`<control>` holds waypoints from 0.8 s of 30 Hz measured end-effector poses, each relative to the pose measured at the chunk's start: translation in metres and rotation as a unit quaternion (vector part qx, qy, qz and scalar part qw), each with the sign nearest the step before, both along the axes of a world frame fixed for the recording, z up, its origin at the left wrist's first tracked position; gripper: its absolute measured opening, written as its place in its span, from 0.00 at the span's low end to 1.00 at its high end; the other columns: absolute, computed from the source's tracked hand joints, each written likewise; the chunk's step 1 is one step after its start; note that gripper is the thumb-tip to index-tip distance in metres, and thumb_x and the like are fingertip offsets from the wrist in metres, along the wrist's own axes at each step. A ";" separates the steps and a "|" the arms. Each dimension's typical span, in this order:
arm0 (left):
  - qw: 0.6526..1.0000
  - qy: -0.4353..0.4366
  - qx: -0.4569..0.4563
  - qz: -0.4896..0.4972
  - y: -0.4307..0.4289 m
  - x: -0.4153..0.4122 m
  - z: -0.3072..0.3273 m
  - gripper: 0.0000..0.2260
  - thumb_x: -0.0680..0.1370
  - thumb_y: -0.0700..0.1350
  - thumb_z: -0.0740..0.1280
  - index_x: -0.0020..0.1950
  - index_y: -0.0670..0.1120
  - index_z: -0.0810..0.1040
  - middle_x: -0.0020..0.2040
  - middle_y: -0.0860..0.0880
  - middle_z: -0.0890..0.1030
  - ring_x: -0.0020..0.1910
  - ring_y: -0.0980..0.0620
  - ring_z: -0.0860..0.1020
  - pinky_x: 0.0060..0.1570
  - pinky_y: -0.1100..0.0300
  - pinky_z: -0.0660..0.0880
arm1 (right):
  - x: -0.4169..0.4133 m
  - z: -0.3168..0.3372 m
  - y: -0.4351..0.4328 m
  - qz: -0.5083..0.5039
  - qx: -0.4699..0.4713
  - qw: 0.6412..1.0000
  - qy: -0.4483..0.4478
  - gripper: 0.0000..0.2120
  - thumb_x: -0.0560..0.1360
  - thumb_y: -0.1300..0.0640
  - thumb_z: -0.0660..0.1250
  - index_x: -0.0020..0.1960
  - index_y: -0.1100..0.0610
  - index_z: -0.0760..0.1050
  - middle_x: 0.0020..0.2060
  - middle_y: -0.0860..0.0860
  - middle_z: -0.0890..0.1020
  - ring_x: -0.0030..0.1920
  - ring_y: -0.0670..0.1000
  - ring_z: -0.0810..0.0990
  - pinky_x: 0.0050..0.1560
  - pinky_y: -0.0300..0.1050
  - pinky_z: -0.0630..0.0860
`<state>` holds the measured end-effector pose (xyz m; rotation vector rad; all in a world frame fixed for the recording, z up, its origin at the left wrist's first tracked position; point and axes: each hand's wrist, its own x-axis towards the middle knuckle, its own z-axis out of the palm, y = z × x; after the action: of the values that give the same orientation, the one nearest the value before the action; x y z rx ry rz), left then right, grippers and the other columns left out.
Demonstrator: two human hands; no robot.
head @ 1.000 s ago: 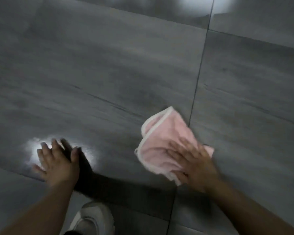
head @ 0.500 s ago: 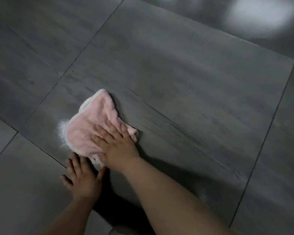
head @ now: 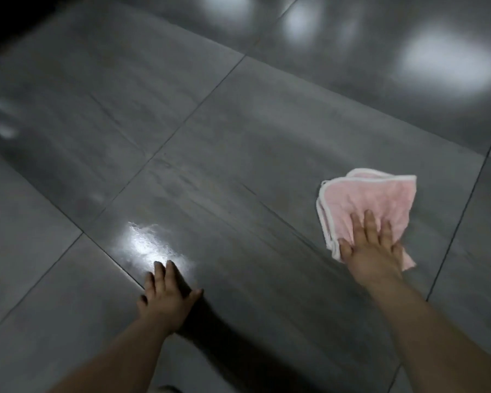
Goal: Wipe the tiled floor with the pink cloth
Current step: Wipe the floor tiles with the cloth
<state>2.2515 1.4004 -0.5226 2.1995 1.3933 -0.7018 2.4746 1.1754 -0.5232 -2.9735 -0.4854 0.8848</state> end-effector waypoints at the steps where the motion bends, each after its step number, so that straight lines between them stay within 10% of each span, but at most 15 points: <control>1: 0.998 0.018 -0.002 -0.060 0.015 0.004 0.011 0.36 0.76 0.58 0.59 0.74 0.47 0.41 0.76 0.47 0.42 0.75 0.47 0.43 0.72 0.49 0.48 | 0.000 0.006 0.004 0.005 -0.005 1.000 0.013 0.28 0.80 0.46 0.46 0.75 0.49 0.37 0.75 0.48 0.38 0.75 0.55 0.37 0.73 0.55 0.46; 7: 0.957 -0.007 0.131 -0.260 0.147 0.029 0.123 0.30 0.78 0.52 0.56 0.74 0.46 0.45 0.77 0.46 0.48 0.75 0.48 0.49 0.72 0.54 0.49 | -0.035 0.018 0.036 0.050 -0.019 0.998 0.029 0.29 0.81 0.46 0.47 0.75 0.51 0.37 0.76 0.51 0.40 0.75 0.59 0.41 0.73 0.55 0.51; 12: 0.972 -0.079 0.144 -0.169 0.181 -0.048 0.105 0.28 0.77 0.48 0.61 0.73 0.44 0.54 0.76 0.42 0.53 0.75 0.45 0.53 0.71 0.49 0.51 | -0.080 -0.004 0.068 0.121 0.037 0.992 -0.014 0.22 0.74 0.45 0.49 0.60 0.56 0.69 0.53 0.61 0.82 0.53 0.68 0.79 0.43 0.64 0.77; 14: 0.982 -0.104 0.136 -0.084 0.175 -0.076 0.070 0.26 0.76 0.51 0.61 0.72 0.46 0.57 0.75 0.42 0.54 0.75 0.43 0.53 0.70 0.46 0.52 | -0.084 -0.009 0.064 0.138 -0.005 0.990 -0.021 0.27 0.68 0.40 0.51 0.60 0.55 0.69 0.54 0.60 0.82 0.55 0.64 0.77 0.39 0.70 0.75; 18: 0.994 -0.045 0.093 0.037 0.176 -0.114 0.016 0.29 0.76 0.57 0.59 0.73 0.55 0.51 0.77 0.48 0.47 0.75 0.47 0.46 0.71 0.45 0.48 | -0.073 0.002 0.068 0.093 -0.060 0.990 -0.085 0.43 0.63 0.27 0.46 0.69 0.51 0.66 0.72 0.59 0.64 0.70 0.65 0.62 0.65 0.70 0.57; 24: 0.992 -0.047 0.052 0.107 0.183 -0.136 -0.018 0.50 0.55 0.72 0.43 0.74 0.51 0.44 0.76 0.49 0.42 0.75 0.48 0.39 0.71 0.44 0.40 | -0.098 -0.029 0.127 0.202 0.036 0.968 -0.145 0.16 0.82 0.58 0.42 0.52 0.61 0.67 0.54 0.73 0.67 0.46 0.83 0.72 0.38 0.81 0.65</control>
<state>2.1152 1.5836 -0.5410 2.0892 1.6169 -0.4529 2.3765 1.3020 -0.5524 -2.9956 -1.1340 0.4194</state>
